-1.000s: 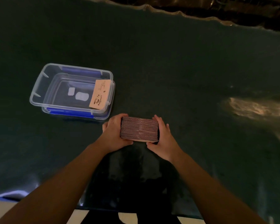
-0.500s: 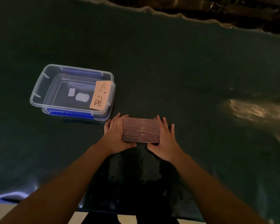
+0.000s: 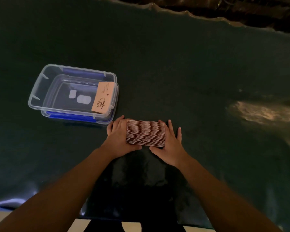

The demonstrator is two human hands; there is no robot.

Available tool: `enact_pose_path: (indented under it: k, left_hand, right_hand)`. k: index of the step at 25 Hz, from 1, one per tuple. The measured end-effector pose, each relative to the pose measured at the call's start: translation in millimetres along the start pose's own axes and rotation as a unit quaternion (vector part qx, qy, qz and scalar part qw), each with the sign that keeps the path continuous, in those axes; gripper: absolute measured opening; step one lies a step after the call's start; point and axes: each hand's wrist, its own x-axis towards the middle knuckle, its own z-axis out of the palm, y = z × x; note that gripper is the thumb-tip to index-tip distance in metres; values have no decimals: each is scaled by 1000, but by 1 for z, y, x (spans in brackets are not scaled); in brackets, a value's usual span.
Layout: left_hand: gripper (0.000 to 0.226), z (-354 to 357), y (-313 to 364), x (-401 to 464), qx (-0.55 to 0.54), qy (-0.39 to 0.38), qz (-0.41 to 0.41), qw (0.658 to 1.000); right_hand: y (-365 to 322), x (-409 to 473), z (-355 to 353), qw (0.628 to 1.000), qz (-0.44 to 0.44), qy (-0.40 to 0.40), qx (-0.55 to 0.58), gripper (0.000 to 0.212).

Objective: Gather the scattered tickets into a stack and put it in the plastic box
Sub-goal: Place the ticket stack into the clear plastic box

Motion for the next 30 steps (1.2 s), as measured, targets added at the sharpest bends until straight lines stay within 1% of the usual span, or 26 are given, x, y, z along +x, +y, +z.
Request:
enact_pose_path:
  k: [2, 5, 7, 9, 11, 13, 14, 16, 18, 20, 22, 24, 26, 28, 30]
  left_hand:
    - [116, -1, 0, 1, -27, 5, -3, 1000]
    - [118, 0, 0, 6, 14, -5, -13, 1000]
    - [117, 0, 2, 7, 9, -13, -20, 1000]
    - [109, -6, 4, 6, -27, -23, -14, 999]
    - [96, -20, 8, 1, -121, -49, -24, 991]
    - [88, -37, 18, -5, -227, -78, -32, 970]
    - [87, -45, 24, -9, -267, -79, -31, 960]
    - [87, -59, 37, -16, -349, -71, -34, 934]
    - [93, -68, 52, -22, -436, -59, -47, 897]
    - [97, -73, 68, -29, -518, -39, -60, 852]
    - [94, -76, 80, -34, -572, -11, -71, 817]
    - [85, -79, 90, -40, -592, 34, -82, 801]
    - [74, -87, 94, -46, -600, 70, -91, 792]
    - [66, -99, 89, -52, -596, 91, -91, 792]
    - [63, -115, 79, -58, -583, 92, -88, 802]
  right_hand:
    - [1, 1, -4, 999, 6, 25, 37, 95]
    - [3, 1, -7, 998, 23, 38, 46, 94]
    - [3, 3, -8, 997, 36, 44, 45, 97]
    - [1, 3, -12, 997, 40, 37, 50, 100]
    - [-4, 0, -20, 992, 50, 15, 119, 99]
    - [-13, -3, -30, 973, 64, -4, 220, 92]
    - [-18, -6, -36, 965, 60, -14, 257, 89]
    - [-29, -9, -46, 945, 35, -37, 323, 92]
    - [-42, -13, -57, 926, 15, -55, 374, 98]
    - [-59, -17, -66, 910, 13, -73, 407, 95]
    - [-76, -19, -70, 898, 22, -81, 432, 89]
    - [-91, -22, -73, 894, 37, -88, 438, 84]
    - [-105, -25, -81, 899, 36, -103, 424, 81]
    - [-119, -26, -90, 902, 25, -122, 413, 81]
    - [-138, -24, -97, 903, 9, -123, 411, 75]
